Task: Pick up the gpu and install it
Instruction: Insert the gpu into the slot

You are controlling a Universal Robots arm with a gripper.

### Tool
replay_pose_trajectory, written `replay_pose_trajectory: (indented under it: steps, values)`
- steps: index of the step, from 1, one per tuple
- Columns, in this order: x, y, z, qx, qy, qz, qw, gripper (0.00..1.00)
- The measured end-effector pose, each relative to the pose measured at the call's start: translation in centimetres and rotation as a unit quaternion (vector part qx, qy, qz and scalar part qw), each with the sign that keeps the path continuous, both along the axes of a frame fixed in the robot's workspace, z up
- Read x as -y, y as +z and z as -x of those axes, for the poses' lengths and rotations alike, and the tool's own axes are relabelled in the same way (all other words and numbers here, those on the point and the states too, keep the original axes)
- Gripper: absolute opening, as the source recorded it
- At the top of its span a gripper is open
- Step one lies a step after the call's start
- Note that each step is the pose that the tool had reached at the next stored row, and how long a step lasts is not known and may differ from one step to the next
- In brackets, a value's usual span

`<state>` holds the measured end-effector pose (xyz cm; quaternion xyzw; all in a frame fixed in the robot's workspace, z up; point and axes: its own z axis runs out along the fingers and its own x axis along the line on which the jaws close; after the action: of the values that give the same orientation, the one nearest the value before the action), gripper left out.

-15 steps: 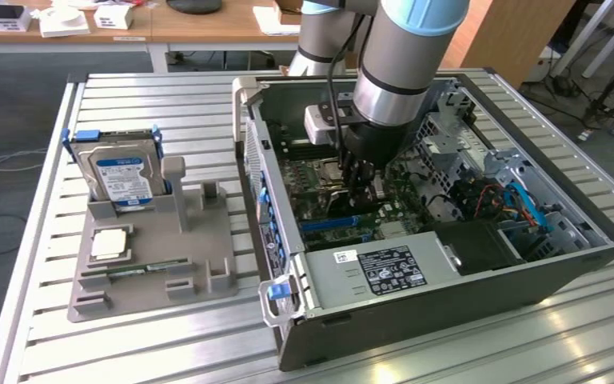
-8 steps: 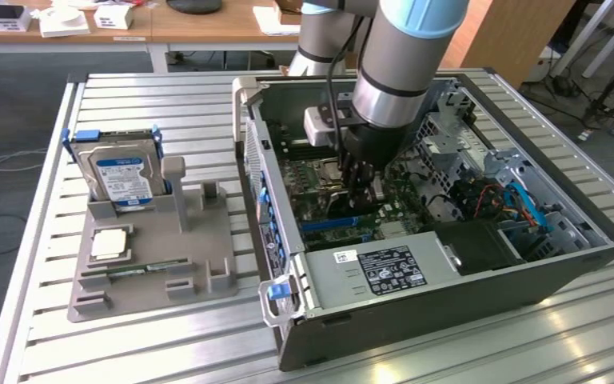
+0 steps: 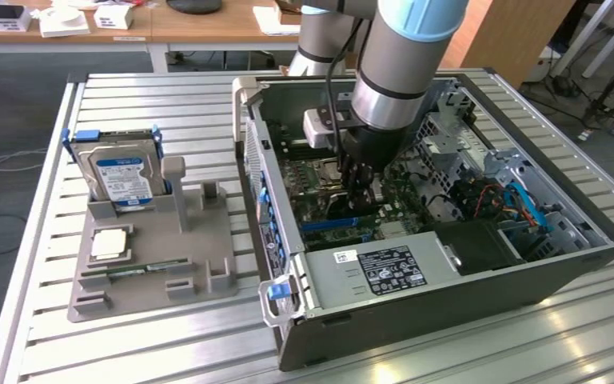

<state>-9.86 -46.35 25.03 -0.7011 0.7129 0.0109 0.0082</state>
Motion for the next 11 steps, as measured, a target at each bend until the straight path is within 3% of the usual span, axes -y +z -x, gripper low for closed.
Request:
replay_pose_trajectory:
  steps: [11]
  values:
    - [-0.01, -0.15, 0.05, 0.0001, 0.000, 0.0000, 1.0000, 0.28]
